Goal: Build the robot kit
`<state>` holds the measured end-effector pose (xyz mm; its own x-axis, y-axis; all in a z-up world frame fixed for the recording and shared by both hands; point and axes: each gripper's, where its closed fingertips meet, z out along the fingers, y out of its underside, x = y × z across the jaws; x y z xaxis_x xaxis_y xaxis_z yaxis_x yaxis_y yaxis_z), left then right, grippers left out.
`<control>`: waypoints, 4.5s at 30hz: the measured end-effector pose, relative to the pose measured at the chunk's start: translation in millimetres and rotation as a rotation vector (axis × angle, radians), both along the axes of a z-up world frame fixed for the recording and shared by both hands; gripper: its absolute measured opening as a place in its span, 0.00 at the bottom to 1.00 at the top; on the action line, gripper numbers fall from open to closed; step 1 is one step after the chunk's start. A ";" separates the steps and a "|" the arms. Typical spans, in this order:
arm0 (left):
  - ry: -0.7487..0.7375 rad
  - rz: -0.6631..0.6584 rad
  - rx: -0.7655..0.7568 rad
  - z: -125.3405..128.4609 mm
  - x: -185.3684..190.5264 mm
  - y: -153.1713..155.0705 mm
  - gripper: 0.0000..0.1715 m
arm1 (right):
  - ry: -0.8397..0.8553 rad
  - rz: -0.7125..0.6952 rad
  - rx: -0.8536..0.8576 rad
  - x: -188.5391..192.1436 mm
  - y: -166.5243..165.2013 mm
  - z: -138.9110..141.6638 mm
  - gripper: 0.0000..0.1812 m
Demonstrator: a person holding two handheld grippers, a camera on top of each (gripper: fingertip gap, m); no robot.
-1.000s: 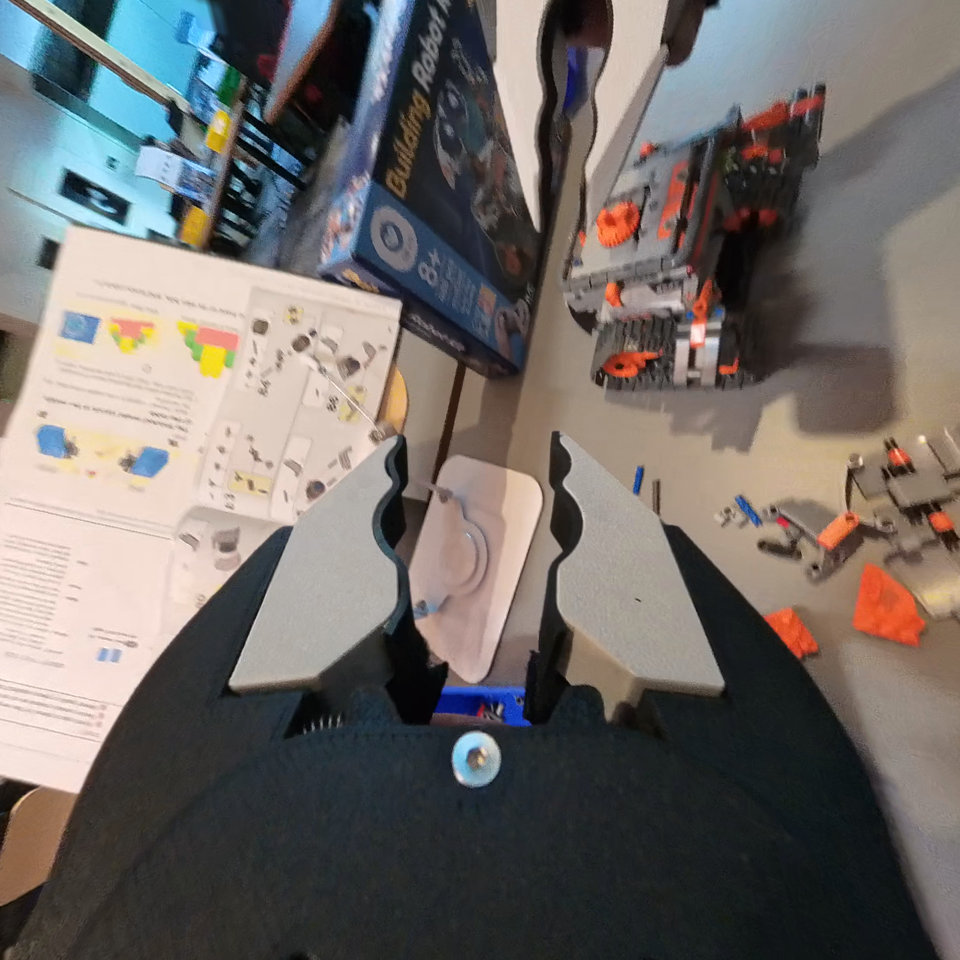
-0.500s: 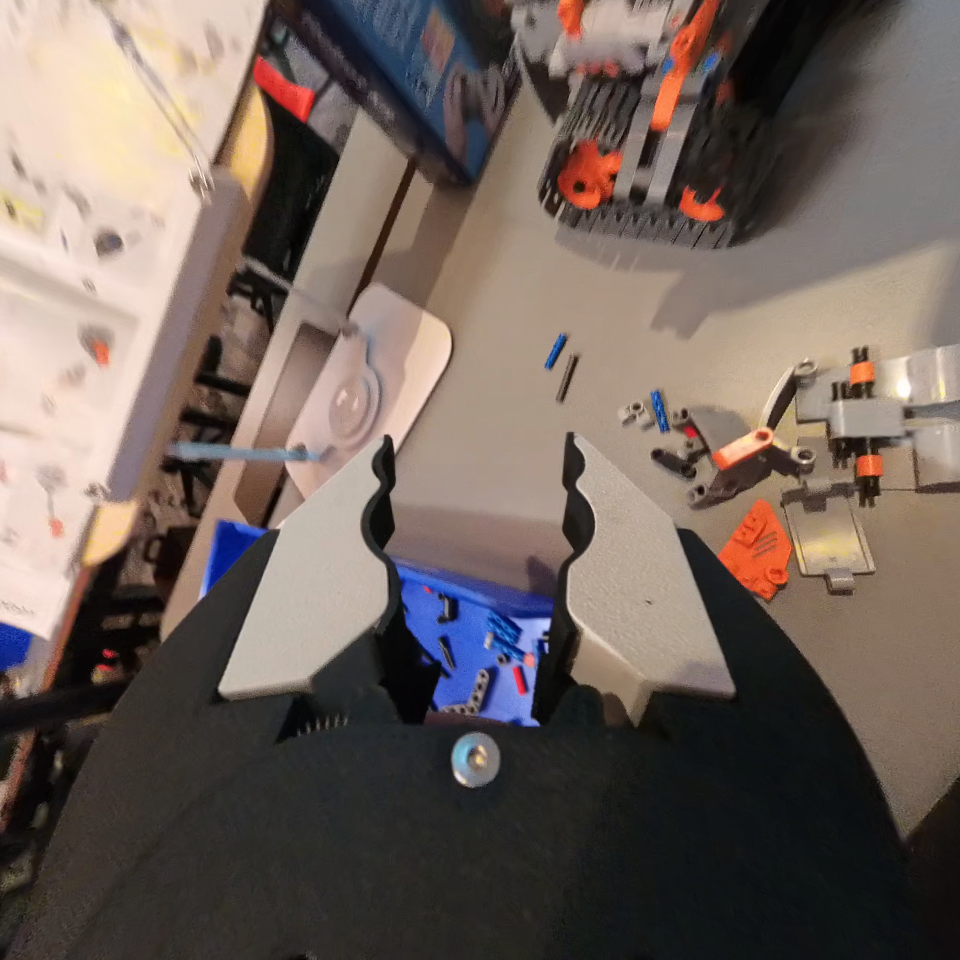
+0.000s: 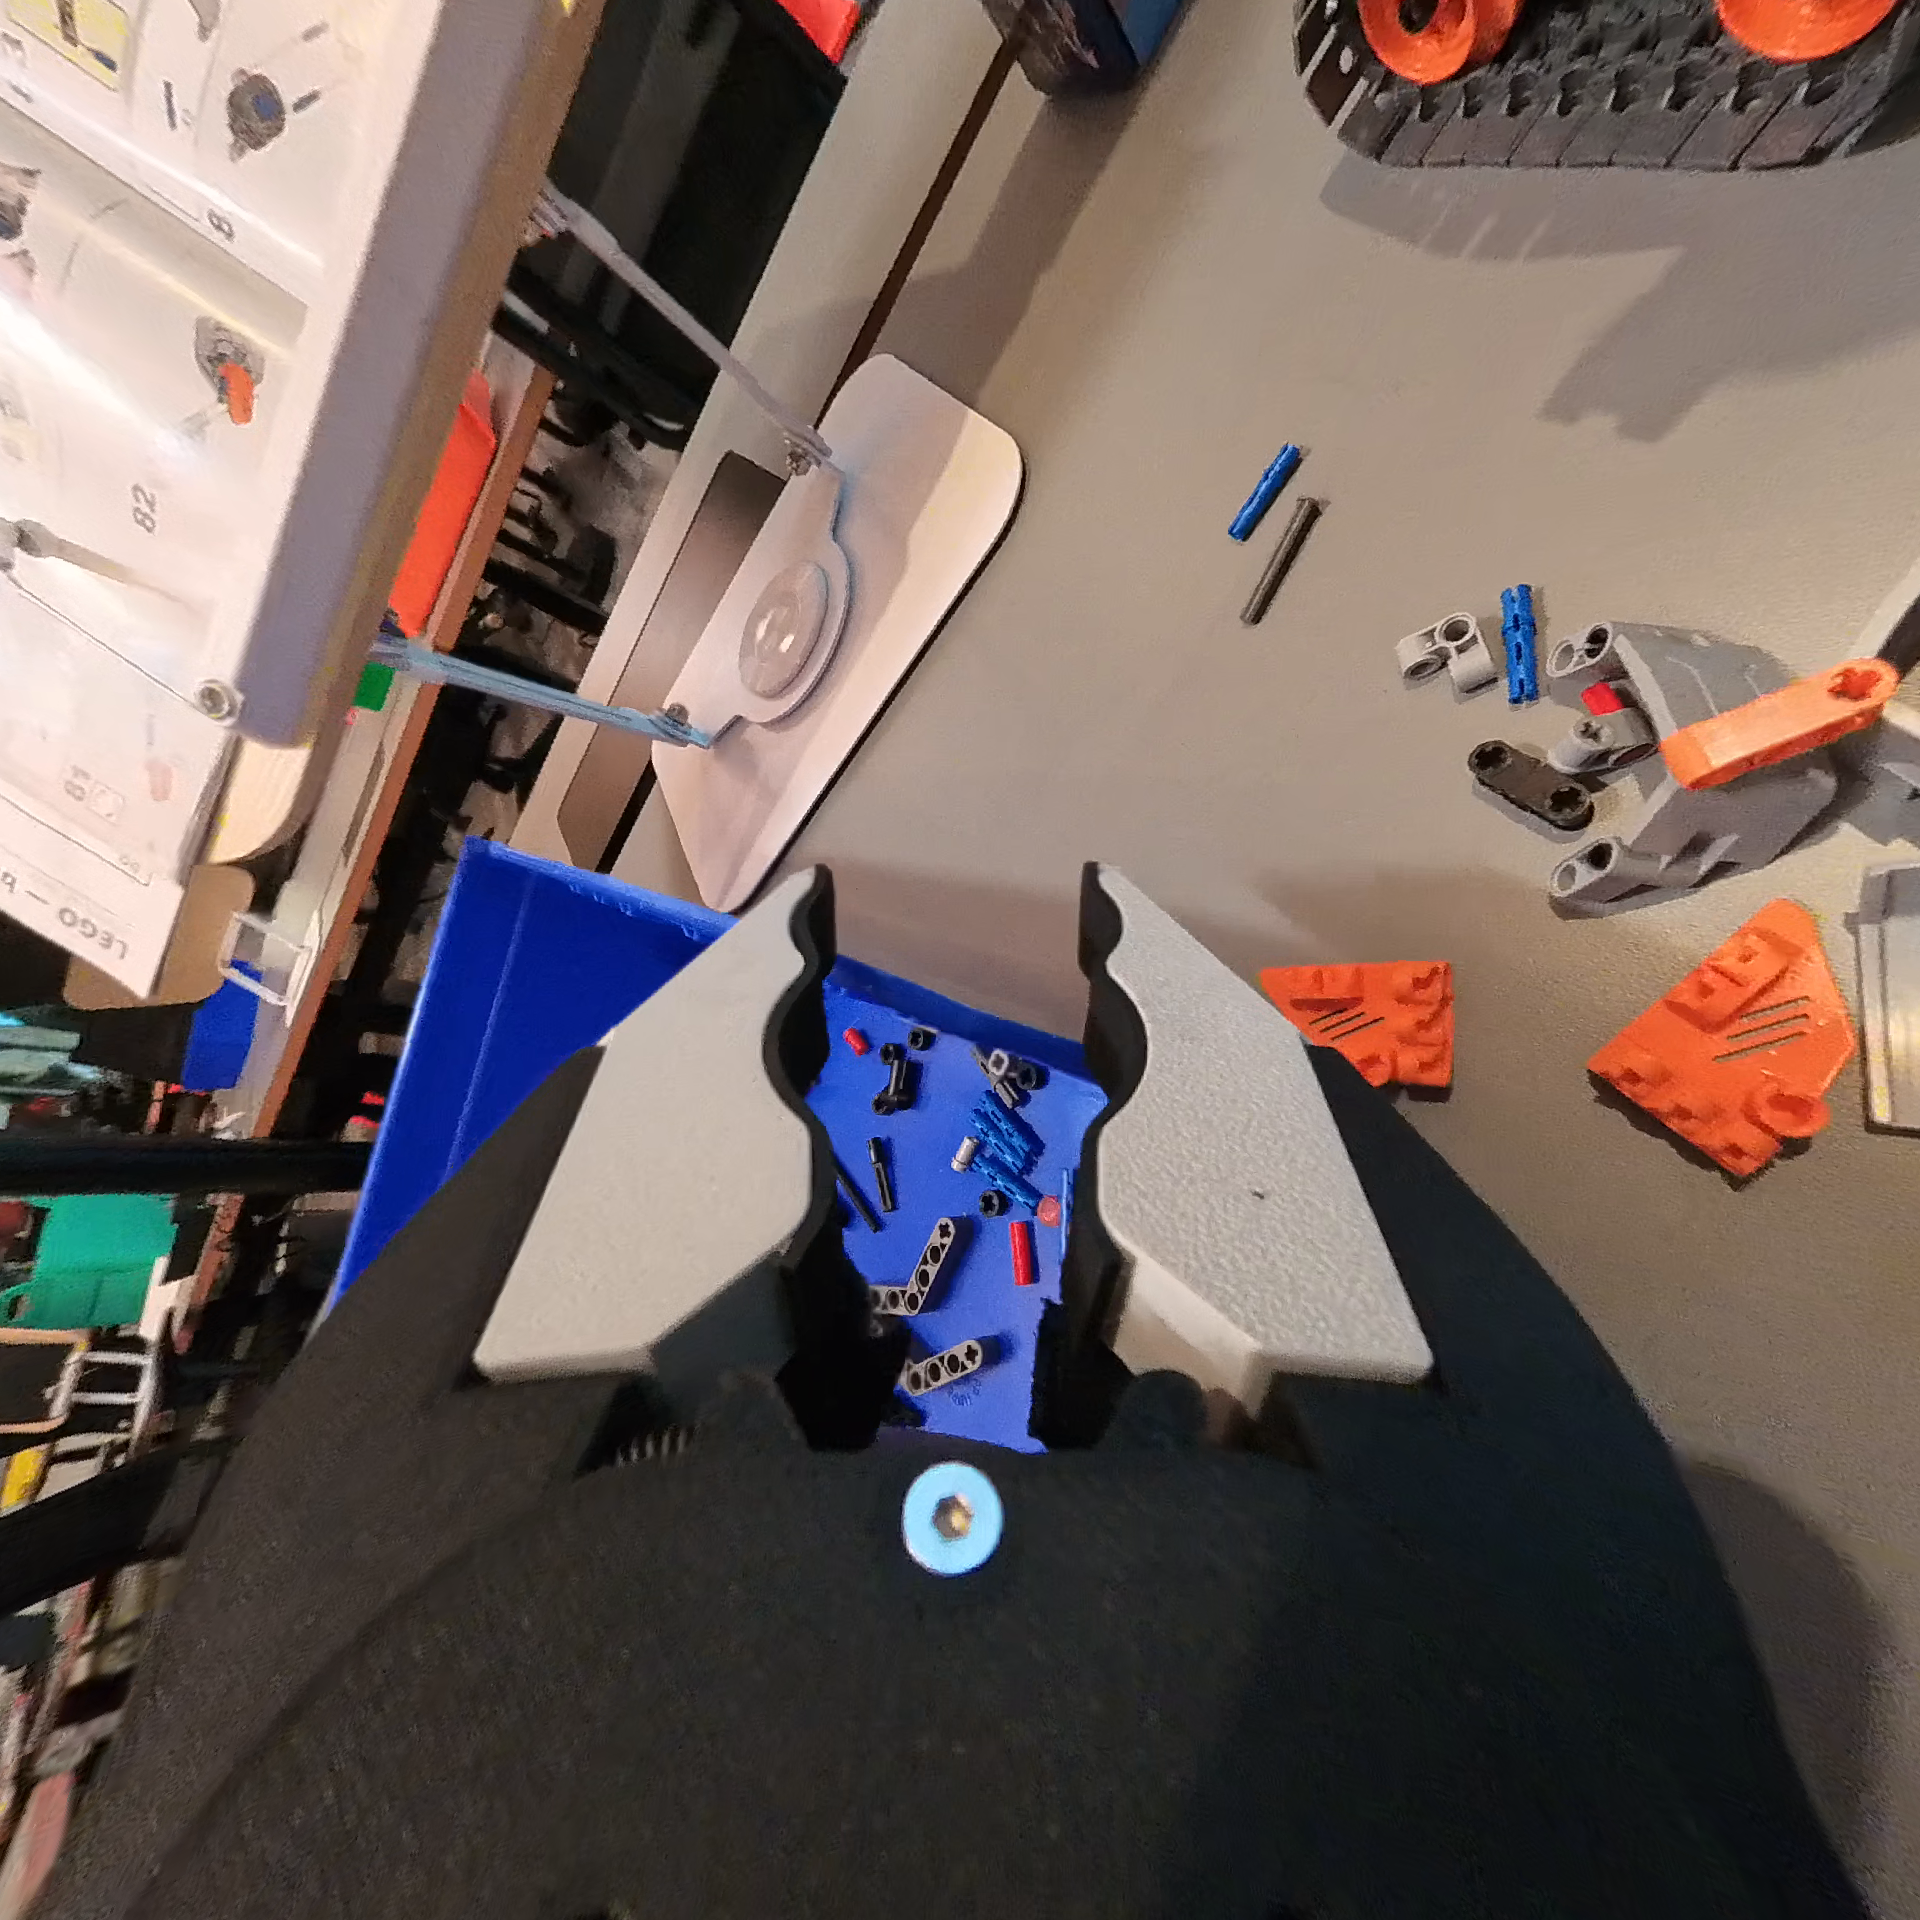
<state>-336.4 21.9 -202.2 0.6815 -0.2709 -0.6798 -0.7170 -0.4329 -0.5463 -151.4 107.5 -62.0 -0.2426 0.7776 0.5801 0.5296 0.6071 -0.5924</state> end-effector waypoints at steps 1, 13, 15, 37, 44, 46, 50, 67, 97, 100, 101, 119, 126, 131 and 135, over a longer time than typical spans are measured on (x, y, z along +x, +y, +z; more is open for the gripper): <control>-0.015 -0.016 -0.001 1.3 0.2 -1.9 0.23 | -0.004 -0.003 -0.002 0.3 1.1 -1.1 0.09; -0.029 -0.093 -0.145 3.0 -18.6 -36.0 0.14 | -0.023 -0.047 -0.018 7.0 16.0 -7.4 0.09; -0.044 -0.090 -0.188 1.3 -23.3 -46.3 0.07 | -0.023 -0.054 -0.020 8.3 18.1 -7.6 0.09; -0.246 -0.026 0.372 136.1 51.1 216.5 0.20 | -0.024 -0.078 -0.052 6.8 31.4 -16.9 0.10; -0.345 -0.011 0.396 109.1 43.5 240.0 0.13 | -0.023 -0.077 -0.096 5.9 38.2 -23.7 0.09; -0.369 -0.025 0.405 109.5 43.6 239.9 0.12 | -0.023 -0.067 -0.106 4.3 36.8 -24.8 0.09; -0.371 -0.037 0.424 109.8 42.7 239.6 0.10 | -0.044 -0.072 -0.115 1.0 38.8 -32.9 0.09; -0.293 -0.101 0.413 105.0 47.5 237.4 0.06 | -0.074 -0.064 -0.116 -4.0 35.8 -41.0 0.09; -0.169 -0.242 0.375 181.7 85.2 120.9 0.07 | -0.347 0.004 -0.212 -46.4 -130.9 -184.1 0.14; -0.156 -0.258 0.384 159.8 94.4 102.9 0.07 | -0.290 -0.054 -0.228 -47.8 -122.2 -185.8 0.12; -0.170 -0.255 0.381 152.4 95.5 99.7 0.08 | -0.272 -0.071 -0.239 -49.6 -119.2 -186.1 0.10; -0.291 -0.281 0.301 94.4 100.3 71.2 0.10 | -0.050 -0.171 -0.217 -14.8 -108.1 -181.9 0.00; -0.318 -0.306 0.272 90.3 107.1 68.2 0.11 | 0.091 -0.196 -0.299 4.3 -96.9 -156.0 0.00; -0.314 -0.310 0.214 75.3 110.8 70.5 0.11 | -0.135 -0.258 -0.344 19.3 -94.0 -197.6 0.00; -0.299 -0.334 0.182 62.8 123.9 71.3 0.11 | -0.204 -0.264 -0.415 16.7 -100.5 -212.6 0.13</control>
<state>-212.5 93.2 -139.3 0.7502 -0.4036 -0.5237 -0.6003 -0.0840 -0.7953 -134.7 7.0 -274.6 -0.0833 0.9815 0.1726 0.7621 0.1743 -0.6235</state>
